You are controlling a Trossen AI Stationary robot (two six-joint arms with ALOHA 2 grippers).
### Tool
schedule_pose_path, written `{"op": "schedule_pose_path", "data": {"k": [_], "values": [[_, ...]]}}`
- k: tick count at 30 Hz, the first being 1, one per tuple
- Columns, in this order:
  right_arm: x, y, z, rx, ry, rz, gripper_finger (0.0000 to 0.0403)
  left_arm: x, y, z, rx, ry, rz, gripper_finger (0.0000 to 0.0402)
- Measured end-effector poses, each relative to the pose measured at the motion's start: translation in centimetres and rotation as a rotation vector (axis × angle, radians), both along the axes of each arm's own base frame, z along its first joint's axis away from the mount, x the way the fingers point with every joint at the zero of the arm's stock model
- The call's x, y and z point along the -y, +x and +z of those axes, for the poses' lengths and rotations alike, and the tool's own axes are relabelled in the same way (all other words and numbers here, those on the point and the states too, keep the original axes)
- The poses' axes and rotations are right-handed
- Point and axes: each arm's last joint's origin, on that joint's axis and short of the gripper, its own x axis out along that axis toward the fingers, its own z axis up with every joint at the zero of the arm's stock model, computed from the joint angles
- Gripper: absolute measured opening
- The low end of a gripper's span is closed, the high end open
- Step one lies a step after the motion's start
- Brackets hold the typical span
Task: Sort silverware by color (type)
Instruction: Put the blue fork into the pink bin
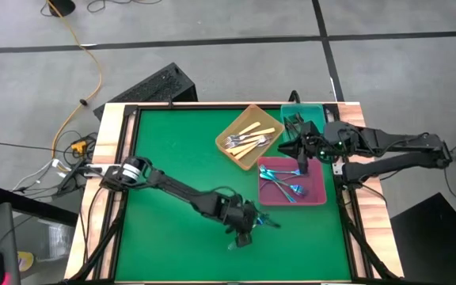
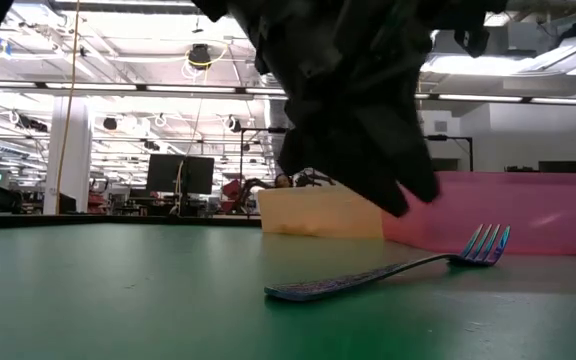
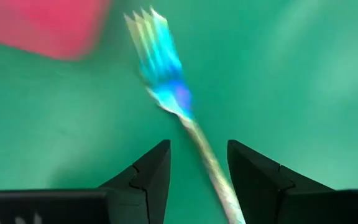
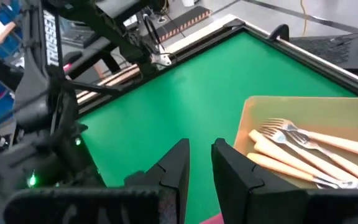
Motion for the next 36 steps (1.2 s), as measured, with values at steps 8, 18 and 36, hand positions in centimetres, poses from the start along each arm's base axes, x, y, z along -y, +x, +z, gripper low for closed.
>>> {"op": "schedule_pose_path", "data": {"k": [8,18,36], "values": [[-0.7,1.1,-0.3,0.006,-0.01,0.002,0.0092,0.5,-0.1,-2.1,-0.108,-0.076,-0.014,0.0142],[-1.5,2.6,-1.5,-0.069,-0.024,0.044,0.0092,-0.5,0.6,-0.9,-0.082,0.022,0.023,0.0142],[-2.2,3.4,-2.0,-0.097,-0.088,0.104,0.0092,-0.4,1.1,-1.2,-0.05,0.071,-0.014,0.0142]]}}
